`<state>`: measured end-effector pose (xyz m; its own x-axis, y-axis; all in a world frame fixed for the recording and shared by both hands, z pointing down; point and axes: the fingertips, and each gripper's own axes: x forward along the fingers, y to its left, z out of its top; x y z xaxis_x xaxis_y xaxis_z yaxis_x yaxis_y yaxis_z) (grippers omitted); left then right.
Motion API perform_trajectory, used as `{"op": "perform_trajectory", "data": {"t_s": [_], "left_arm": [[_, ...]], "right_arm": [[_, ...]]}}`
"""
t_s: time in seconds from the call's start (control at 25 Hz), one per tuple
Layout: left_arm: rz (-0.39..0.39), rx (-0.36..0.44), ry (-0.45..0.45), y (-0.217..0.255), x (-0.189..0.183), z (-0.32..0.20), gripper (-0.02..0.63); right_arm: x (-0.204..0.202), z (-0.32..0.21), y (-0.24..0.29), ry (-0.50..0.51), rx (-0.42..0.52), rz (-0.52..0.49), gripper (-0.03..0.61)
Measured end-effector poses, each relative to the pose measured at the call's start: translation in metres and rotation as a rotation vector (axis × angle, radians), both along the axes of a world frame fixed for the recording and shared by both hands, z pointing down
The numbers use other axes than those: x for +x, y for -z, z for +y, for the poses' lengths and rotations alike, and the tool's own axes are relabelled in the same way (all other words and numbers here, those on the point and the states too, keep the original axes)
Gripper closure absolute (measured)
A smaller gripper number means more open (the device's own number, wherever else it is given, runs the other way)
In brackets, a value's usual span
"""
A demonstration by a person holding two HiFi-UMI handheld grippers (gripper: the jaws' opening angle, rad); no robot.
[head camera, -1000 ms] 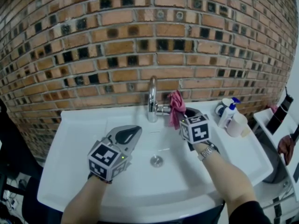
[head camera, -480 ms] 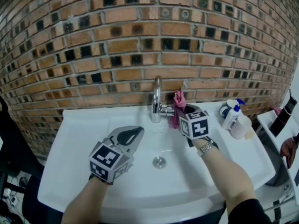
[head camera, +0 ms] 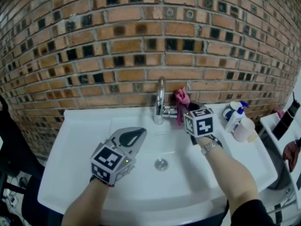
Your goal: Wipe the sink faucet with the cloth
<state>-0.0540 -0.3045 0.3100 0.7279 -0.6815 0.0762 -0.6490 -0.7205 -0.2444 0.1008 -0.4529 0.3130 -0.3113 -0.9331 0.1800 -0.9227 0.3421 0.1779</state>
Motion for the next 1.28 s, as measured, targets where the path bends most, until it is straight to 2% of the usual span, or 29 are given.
{"op": "perform_trajectory", "data": {"t_s": [0.64,0.84,0.96,1.28], "left_arm": [[0.029,0.004,0.005,0.009,0.000,0.005,0.597],[0.084,0.000,0.019,0.017,-0.001,0.006,0.597],[0.114,-0.036,0.034,0.018,0.001,0.005,0.597],[0.080,-0.030,0.048,0.033,0.007,0.033,0.597]], "right_arm": [[-0.003,0.016,0.035,0.010,0.072,0.017,0.522],[-0.006,0.042,0.047,0.028,0.093,0.011,0.522],[-0.010,0.062,0.050,0.047,0.100,0.004,0.522],[-0.021,0.117,0.063,0.085,0.122,-0.023,0.522]]}}
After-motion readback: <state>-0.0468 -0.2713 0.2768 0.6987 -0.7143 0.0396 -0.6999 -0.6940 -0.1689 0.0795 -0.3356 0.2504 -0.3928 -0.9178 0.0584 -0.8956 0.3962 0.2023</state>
